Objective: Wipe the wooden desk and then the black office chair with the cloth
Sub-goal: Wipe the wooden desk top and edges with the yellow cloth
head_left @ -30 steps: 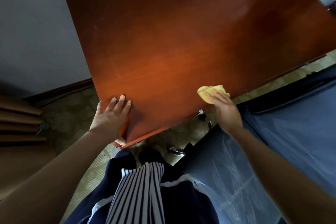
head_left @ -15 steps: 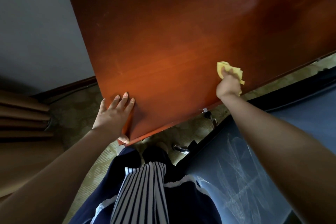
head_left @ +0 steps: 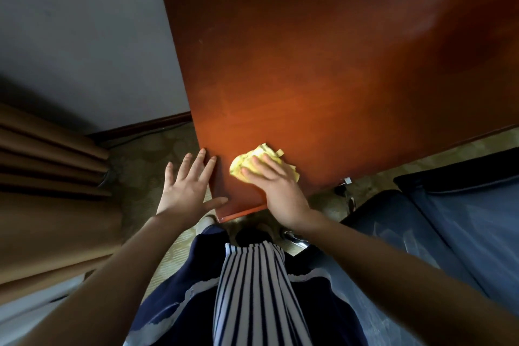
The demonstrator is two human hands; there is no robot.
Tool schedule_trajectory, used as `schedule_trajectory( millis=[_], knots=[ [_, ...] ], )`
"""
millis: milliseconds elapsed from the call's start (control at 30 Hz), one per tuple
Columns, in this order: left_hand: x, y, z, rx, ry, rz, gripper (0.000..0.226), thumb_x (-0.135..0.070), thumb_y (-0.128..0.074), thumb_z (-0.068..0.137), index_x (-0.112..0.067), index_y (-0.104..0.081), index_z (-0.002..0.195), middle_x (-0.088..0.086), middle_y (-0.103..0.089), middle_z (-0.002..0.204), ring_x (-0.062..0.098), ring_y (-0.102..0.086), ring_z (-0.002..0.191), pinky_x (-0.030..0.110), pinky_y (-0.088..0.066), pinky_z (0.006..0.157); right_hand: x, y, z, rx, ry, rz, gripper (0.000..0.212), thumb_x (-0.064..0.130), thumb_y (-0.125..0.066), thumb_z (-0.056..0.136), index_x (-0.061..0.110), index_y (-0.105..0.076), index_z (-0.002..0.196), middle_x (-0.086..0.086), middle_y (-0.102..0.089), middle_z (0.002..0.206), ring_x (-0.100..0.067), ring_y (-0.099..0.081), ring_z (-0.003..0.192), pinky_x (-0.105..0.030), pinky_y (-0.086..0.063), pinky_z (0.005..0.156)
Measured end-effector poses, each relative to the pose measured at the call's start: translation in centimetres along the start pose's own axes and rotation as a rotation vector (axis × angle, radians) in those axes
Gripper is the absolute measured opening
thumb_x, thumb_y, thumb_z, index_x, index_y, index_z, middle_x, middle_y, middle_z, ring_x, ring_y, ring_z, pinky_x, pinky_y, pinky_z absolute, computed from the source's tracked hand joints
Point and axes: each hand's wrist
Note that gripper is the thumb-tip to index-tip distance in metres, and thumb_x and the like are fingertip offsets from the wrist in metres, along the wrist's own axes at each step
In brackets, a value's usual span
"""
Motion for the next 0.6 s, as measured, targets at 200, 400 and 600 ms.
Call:
schedule_trajectory(
  millis=[200, 400, 600],
  knots=[
    [2.3, -1.5, -1.8, -0.065, 0.126, -0.127, 0.064, -0.047, -0.030, 0.098, -0.022, -0.004, 0.152, -0.001, 0.008, 0.159, 0.021, 0.009, 0.146, 0.049, 0.005, 0.116, 1.0, -1.1, 0.1, 0.285, 0.393, -0.006, 0.070, -0.013, -0.042, 0.083, 0.027, -0.043, 0.140, 0.001, -0.027, 0.154, -0.021, -0.009, 0.146, -0.043, -0.003, 0.117],
    [3.7, -1.8, -3.2, -0.104, 0.205, -0.166, 0.060, -0.043, -0.028, 0.100, -0.022, -0.004, 0.151, -0.001, 0.005, 0.159, 0.019, 0.007, 0.146, 0.048, 0.004, 0.115, 0.0, 0.5, 4.0, 0.332, 0.579, -0.058, 0.070, -0.020, -0.041, 0.085, 0.027, -0.051, 0.135, -0.002, -0.039, 0.148, -0.025, -0.023, 0.143, -0.049, -0.018, 0.116],
    [4.8, -1.6, -3.9, -0.087, 0.235, -0.199, 0.060, -0.044, -0.026, 0.100, -0.023, -0.003, 0.152, -0.002, 0.005, 0.159, 0.018, 0.008, 0.146, 0.048, 0.005, 0.115, 0.9, 1.0, 9.4, 0.357, 0.480, -0.085, 0.065, -0.013, -0.038, 0.093, 0.034, -0.044, 0.139, 0.006, -0.028, 0.153, -0.016, -0.013, 0.145, -0.048, -0.016, 0.116]
  ],
)
Point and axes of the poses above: each hand's wrist, its own z-axis towards the middle knuckle, its own y-axis out of the back of the hand, x = y × z
